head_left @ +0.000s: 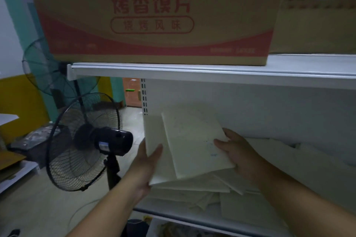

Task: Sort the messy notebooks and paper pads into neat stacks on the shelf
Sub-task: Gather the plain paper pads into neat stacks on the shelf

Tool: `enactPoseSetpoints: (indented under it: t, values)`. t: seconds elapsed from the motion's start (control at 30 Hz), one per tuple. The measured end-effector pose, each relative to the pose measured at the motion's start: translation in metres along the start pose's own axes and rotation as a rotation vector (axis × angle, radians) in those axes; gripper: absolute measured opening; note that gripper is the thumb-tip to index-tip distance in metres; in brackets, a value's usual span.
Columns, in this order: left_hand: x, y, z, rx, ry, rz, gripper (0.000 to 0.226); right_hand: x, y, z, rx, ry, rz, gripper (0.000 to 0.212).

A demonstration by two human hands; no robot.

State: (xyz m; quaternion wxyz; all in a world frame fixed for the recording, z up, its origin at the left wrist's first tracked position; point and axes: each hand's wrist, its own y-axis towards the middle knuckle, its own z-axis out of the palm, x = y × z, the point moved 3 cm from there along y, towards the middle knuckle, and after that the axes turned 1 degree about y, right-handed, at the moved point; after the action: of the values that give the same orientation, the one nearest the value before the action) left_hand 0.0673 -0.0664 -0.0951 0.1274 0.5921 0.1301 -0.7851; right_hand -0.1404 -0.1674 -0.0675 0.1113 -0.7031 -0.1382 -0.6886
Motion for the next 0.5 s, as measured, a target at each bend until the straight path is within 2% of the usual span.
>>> enactPoseSetpoints:
  t: [0.13, 0.2, 0.23, 0.3, 0.33, 0.37, 0.5]
  values:
    - [0.017, 0.011, 0.034, 0.109, -0.025, -0.063, 0.055, 0.002, -0.012, -0.017, -0.07, -0.478, -0.14, 0.017]
    - [0.022, 0.014, 0.041, 0.133, -0.041, -0.086, 0.056, 0.003, -0.013, -0.047, -0.13, -0.672, -0.119, 0.03]
    - [0.024, 0.016, 0.043, 0.136, -0.047, -0.092, 0.053, 0.0, -0.012, -0.064, -0.112, -0.781, -0.066, 0.044]
    - [0.025, 0.017, 0.044, 0.134, -0.06, -0.095, 0.044, -0.015, -0.014, -0.091, 0.078, -1.031, 0.087, 0.069]
    - [0.026, 0.019, 0.045, 0.134, -0.073, -0.104, 0.041, -0.024, -0.018, -0.101, 0.176, -1.123, 0.155, 0.074]
    - [0.026, 0.02, 0.043, 0.125, -0.082, -0.114, 0.038, -0.031, -0.02, -0.105, 0.231, -1.16, 0.18, 0.076]
    - [0.031, 0.023, 0.035, 0.111, -0.116, -0.15, 0.038, -0.034, -0.024, -0.114, 0.178, -1.132, 0.057, 0.075]
